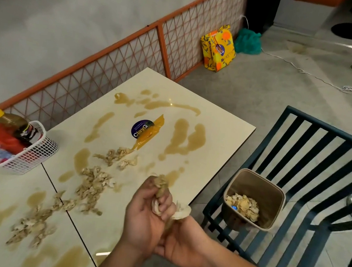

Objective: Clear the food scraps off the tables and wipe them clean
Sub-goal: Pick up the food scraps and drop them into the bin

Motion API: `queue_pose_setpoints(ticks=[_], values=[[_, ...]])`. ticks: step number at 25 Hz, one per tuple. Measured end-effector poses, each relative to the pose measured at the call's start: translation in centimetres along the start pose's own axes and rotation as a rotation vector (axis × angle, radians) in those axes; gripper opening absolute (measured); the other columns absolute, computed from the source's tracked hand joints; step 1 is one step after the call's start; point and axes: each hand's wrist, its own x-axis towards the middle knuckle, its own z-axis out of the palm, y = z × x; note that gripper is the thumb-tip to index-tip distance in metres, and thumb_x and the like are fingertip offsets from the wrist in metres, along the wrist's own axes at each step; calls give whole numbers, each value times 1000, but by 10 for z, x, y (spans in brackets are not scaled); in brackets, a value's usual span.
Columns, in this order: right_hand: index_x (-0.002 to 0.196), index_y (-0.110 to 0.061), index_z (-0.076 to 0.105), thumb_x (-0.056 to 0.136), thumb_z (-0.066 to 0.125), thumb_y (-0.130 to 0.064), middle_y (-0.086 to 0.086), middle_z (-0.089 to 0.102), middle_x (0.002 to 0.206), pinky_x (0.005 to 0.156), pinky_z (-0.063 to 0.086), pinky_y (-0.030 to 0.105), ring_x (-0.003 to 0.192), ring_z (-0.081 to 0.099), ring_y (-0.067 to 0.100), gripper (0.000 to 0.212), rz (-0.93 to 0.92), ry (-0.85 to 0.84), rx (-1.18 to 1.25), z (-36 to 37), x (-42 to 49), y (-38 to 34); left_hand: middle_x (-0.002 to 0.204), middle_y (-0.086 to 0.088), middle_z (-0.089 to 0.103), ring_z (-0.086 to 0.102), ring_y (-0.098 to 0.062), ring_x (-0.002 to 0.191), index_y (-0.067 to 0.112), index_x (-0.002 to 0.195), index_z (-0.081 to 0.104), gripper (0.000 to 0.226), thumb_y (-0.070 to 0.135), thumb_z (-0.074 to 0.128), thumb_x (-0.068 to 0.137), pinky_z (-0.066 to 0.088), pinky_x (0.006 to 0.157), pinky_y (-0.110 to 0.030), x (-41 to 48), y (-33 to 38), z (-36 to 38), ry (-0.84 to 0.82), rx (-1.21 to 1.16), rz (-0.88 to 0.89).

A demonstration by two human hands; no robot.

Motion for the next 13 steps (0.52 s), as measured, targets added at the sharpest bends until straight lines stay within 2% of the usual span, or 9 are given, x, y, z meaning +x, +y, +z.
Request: queue_pose_setpoints(ticks=[1, 3, 4, 5, 7, 8, 10, 13], values=[[119, -17, 65, 99, 49, -34, 13, 62, 117, 92, 53, 42, 111, 59, 29, 31, -61, 19, 18, 11, -3, -1, 67, -8, 37, 36, -16, 58, 9, 77, 50, 11, 15, 58, 72, 26, 50, -28, -1, -7, -3, -3, 173, 19], [97, -19, 63, 101, 42, -22, 6, 62, 97, 78, 51, 31, 94, 59, 19, 22, -102, 59, 121, 22, -6, -5, 70, -8, 43, 43, -20, 69, 8, 78, 53, 12, 19, 56, 75, 32, 60, -32, -6, -19, -11, -2, 580, 63], [93, -19, 60, 101, 38, -19, 5, 58, 89, 75, 49, 29, 88, 55, 17, 23, -119, 85, 141, 24, -8, -7, 70, -6, 47, 47, -19, 71, 10, 78, 54, 11, 21, 57, 77, 34, 64, -32, -9, -23, -14, -20, 726, 82], [93, -18, 58, 102, 38, -19, 7, 54, 89, 81, 49, 30, 88, 53, 18, 22, -161, 97, 167, 23, -9, -6, 70, -1, 52, 52, -15, 73, 11, 79, 56, 10, 21, 57, 80, 38, 66, -29, -11, -26, -18, -42, 818, 96], [95, -15, 58, 102, 44, -27, 13, 53, 95, 98, 47, 35, 90, 55, 22, 20, -239, 126, 152, 23, -12, -4, 74, 4, 62, 59, -6, 75, 19, 81, 60, 6, 21, 56, 85, 42, 67, -20, -16, -26, -22, -86, 950, 130], [94, -13, 59, 103, 47, -32, 13, 54, 94, 96, 47, 36, 88, 58, 22, 25, -257, 115, 177, 21, -10, -3, 77, 4, 64, 60, -7, 77, 22, 83, 61, 6, 22, 56, 87, 43, 69, -19, -18, -24, -23, -106, 998, 150], [91, -9, 63, 104, 48, -39, 13, 60, 84, 83, 52, 35, 80, 64, 22, 35, -289, 129, 220, 22, -11, -3, 81, 1, 66, 62, -11, 80, 20, 88, 62, 7, 22, 56, 90, 46, 71, -20, -20, -21, -24, -137, 1015, 176], [94, 1, 62, 107, 44, -20, 17, 63, 77, 71, 60, 35, 73, 67, 23, 30, -309, 179, 198, 15, -5, -8, 85, 2, 67, 63, -10, 83, 19, 92, 65, 7, 18, 58, 91, 48, 73, -21, -25, -19, -26, -159, 993, 229]])
